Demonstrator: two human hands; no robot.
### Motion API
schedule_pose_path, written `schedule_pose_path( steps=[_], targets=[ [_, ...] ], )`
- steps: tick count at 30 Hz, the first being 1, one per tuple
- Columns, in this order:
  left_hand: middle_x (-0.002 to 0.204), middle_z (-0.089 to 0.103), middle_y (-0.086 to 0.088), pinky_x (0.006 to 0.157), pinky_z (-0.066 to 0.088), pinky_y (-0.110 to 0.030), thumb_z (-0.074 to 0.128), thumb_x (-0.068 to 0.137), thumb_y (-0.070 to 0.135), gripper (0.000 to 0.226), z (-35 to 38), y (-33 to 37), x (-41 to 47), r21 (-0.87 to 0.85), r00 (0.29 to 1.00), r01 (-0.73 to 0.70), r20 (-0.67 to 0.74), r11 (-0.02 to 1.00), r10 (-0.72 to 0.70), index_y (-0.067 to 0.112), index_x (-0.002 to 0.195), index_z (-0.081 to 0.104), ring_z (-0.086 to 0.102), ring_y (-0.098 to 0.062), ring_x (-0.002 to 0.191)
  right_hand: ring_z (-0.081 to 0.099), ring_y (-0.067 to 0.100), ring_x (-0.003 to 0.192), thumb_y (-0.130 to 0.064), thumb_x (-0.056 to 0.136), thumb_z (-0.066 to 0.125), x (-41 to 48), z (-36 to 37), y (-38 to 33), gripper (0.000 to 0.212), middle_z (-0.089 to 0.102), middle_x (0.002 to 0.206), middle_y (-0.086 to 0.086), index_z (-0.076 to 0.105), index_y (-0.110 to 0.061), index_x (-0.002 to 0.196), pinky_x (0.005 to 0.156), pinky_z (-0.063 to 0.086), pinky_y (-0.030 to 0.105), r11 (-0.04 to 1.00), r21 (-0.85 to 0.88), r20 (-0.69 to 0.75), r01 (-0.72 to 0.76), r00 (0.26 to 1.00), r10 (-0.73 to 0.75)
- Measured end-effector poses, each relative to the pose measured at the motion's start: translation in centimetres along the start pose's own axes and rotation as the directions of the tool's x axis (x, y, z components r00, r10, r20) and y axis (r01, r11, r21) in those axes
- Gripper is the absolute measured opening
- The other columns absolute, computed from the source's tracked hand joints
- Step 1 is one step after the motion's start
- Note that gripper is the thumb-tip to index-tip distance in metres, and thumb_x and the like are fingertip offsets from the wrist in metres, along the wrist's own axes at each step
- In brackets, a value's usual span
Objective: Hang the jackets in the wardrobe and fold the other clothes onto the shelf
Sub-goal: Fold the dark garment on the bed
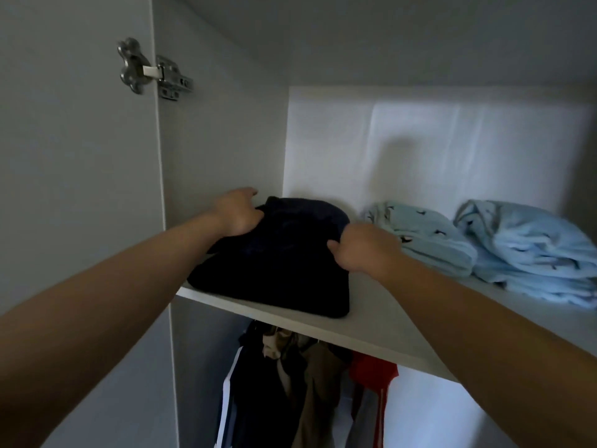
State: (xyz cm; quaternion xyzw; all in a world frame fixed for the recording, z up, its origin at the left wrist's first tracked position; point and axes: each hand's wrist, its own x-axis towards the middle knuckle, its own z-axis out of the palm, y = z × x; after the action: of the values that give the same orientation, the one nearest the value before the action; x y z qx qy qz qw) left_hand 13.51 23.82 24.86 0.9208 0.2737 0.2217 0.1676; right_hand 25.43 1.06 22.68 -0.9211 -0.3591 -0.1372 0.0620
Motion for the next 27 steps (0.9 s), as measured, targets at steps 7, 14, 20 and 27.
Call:
schedule_pose_path(
  steps=[7, 14, 20, 27],
  targets=[
    [0.170, 0.004, 0.006, 0.123, 0.009, -0.057, 0.023, 0.102, 0.065, 0.068, 7.7, -1.2, 5.6, 0.373, 0.960, -0.177, 0.271, 0.911, 0.076, 0.035, 0.161, 0.009, 0.005, -0.029, 0.156, 0.029, 0.040, 0.145, -0.057, 0.103, 0.025, 4.7, 4.6, -5.3, 0.071, 0.027, 0.161, 0.019, 0.026, -0.009, 0.156, 0.116, 0.030, 0.054, 0.970, 0.239, 0.144, 0.030, 0.987, -0.066],
    [0.170, 0.006, 0.008, 0.122, 0.011, -0.058, 0.021, 0.098, 0.070, 0.071, 11.8, -2.3, 12.2, 0.417, 0.962, -0.216, 0.247, 0.883, 0.118, 0.038, 0.161, 0.007, 0.007, -0.028, 0.156, -0.001, 0.033, 0.155, -0.055, 0.103, 0.022, 9.6, 8.2, -4.7, 0.075, -0.002, 0.169, 0.011, 0.006, -0.011, 0.161, 0.121, 0.010, 0.061, 0.966, 0.216, 0.261, -0.145, 0.961, 0.086],
    [0.170, 0.007, 0.007, 0.123, 0.009, -0.057, 0.021, 0.098, 0.070, 0.071, 14.3, -2.4, 17.3, 0.410, 0.964, -0.224, 0.228, 0.884, 0.138, 0.038, 0.161, 0.009, 0.008, -0.029, 0.156, -0.004, 0.032, 0.155, -0.057, 0.102, 0.020, 14.2, 10.4, -3.2, 0.077, -0.004, 0.169, 0.011, 0.004, -0.011, 0.162, 0.121, 0.006, 0.061, 0.963, 0.218, 0.247, -0.156, 0.964, 0.100],
    [0.170, 0.008, 0.008, 0.124, 0.007, -0.056, 0.021, 0.098, 0.070, 0.071, 16.5, -3.3, 22.2, 0.386, 0.963, -0.237, 0.213, 0.892, 0.164, 0.039, 0.160, 0.009, 0.008, -0.028, 0.156, -0.005, 0.031, 0.155, -0.057, 0.102, 0.018, 18.5, 12.4, -2.8, 0.076, -0.004, 0.169, 0.011, 0.002, -0.012, 0.162, 0.120, 0.004, 0.061, 0.960, 0.211, 0.232, -0.183, 0.964, 0.133]
  ],
)
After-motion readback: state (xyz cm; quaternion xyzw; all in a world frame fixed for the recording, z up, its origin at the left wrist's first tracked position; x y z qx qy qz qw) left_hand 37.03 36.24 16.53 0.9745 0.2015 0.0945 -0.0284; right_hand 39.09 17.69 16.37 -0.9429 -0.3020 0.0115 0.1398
